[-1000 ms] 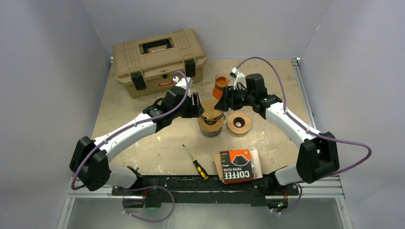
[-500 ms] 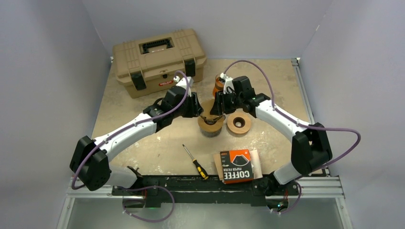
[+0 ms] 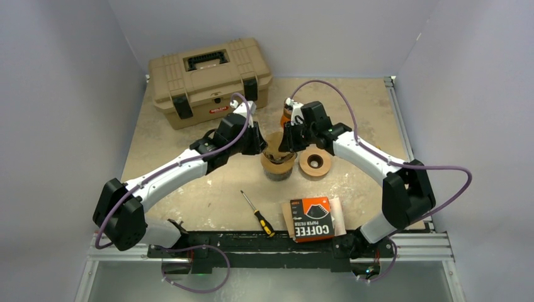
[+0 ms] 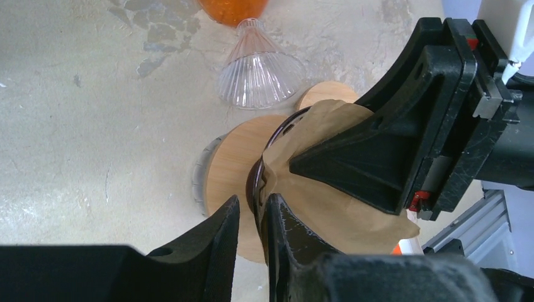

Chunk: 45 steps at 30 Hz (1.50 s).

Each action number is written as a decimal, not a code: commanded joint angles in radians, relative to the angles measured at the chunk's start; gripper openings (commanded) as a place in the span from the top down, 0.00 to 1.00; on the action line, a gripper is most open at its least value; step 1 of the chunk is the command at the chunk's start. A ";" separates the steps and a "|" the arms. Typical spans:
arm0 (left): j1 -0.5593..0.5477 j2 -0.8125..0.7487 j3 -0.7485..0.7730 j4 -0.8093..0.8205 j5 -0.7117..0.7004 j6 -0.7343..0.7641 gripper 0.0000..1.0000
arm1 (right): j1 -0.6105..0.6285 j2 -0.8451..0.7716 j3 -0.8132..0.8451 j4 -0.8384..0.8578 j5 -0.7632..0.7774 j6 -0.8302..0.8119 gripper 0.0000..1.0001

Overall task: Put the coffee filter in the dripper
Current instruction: Place the coffee filter in the coffee dripper.

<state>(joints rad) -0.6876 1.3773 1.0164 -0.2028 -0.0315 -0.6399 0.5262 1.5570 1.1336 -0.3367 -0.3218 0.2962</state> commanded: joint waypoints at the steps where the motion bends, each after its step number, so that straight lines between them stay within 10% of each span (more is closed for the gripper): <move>1: 0.005 0.003 -0.003 -0.011 -0.036 0.005 0.81 | 0.003 0.011 0.032 -0.040 0.060 -0.031 0.81; 9: 0.005 0.000 -0.001 -0.039 -0.073 0.011 0.90 | 0.004 0.014 0.038 -0.062 0.099 -0.048 1.00; 21: 0.005 0.001 0.006 -0.046 -0.080 0.013 0.97 | 0.004 -0.005 0.049 -0.059 0.085 -0.042 0.94; 30: 0.005 -0.039 0.012 -0.034 -0.054 0.013 0.81 | 0.004 -0.073 0.070 -0.078 0.087 -0.012 0.66; 45: 0.005 -0.063 0.047 -0.058 -0.038 0.016 0.45 | 0.000 -0.115 0.089 -0.081 0.061 0.018 0.47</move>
<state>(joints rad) -0.6872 1.3609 1.0168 -0.2588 -0.0597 -0.6350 0.5339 1.4822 1.1782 -0.4072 -0.2523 0.3031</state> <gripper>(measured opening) 0.519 0.505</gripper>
